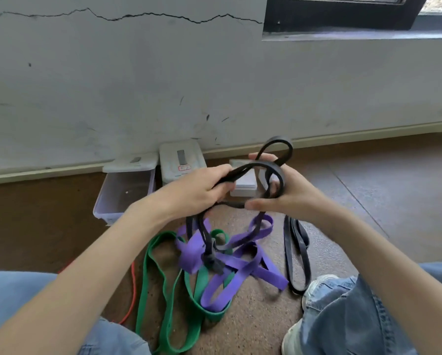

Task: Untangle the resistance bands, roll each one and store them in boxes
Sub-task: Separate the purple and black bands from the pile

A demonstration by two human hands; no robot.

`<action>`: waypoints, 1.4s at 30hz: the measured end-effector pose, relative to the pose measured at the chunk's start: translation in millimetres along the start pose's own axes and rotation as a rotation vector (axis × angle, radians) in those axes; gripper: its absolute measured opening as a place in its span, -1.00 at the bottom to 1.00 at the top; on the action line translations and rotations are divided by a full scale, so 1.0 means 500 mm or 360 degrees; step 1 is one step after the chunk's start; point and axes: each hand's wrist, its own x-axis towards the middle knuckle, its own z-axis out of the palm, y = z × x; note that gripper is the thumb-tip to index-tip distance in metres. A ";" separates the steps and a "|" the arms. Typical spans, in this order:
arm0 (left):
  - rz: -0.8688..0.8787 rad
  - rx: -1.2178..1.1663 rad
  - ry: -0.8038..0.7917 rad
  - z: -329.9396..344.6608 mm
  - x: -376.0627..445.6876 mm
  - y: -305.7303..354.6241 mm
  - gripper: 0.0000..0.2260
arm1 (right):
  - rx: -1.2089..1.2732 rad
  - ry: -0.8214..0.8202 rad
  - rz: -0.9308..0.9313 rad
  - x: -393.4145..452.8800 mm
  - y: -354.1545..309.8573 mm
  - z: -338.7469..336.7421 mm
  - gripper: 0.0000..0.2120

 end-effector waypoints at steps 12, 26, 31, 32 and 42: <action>-0.0741 0.0077 -0.0033 0.177 -0.079 -0.191 -0.89 | 0.1467 0.0396 -0.0019 0.016 0.000 -0.050 -0.79; -0.0355 0.0320 -0.0206 0.142 0.029 -0.052 -0.80 | 0.0831 0.0182 0.0491 -0.003 0.031 -0.012 -0.78; -0.0495 0.0226 -0.0657 0.192 0.062 -0.073 -0.55 | 0.0744 0.0166 0.0429 -0.037 0.039 -0.076 -0.75; -0.0504 0.0050 -0.0666 0.199 0.078 -0.075 -0.45 | 0.0747 0.0102 0.0407 -0.045 0.041 -0.082 -0.75; -0.0410 -0.1167 -0.0783 0.439 0.185 -0.051 -0.84 | 0.0921 0.0930 0.0173 0.083 0.135 -0.178 -0.72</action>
